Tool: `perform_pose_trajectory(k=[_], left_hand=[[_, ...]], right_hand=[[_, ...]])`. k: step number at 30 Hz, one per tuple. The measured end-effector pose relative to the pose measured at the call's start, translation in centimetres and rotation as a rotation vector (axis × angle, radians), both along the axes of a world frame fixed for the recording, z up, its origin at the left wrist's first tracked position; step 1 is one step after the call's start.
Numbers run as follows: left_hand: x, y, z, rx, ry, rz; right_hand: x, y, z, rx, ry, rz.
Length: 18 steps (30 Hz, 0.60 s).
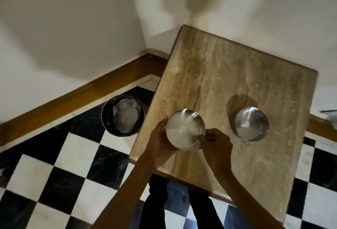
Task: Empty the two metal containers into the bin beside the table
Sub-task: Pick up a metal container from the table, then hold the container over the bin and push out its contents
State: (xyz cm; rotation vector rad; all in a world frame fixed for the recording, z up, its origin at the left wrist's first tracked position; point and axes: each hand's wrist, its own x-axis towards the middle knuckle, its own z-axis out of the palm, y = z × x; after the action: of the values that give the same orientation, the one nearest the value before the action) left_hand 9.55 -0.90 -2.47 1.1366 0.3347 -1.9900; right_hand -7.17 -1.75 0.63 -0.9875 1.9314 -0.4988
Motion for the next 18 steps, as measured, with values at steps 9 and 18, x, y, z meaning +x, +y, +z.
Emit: perform_pose_trajectory(k=[9,18], left_hand=[[11.2,2.0,-0.8,-0.05,0.224,0.331],[20.0,-1.3,-8.9,0.001,0.2,0.471]], right_hand=[[14.4,-3.3,0.1,-0.026,-0.122,0.231],[22.5,-8.2,-10.0,0.028,-0.091,0.661]])
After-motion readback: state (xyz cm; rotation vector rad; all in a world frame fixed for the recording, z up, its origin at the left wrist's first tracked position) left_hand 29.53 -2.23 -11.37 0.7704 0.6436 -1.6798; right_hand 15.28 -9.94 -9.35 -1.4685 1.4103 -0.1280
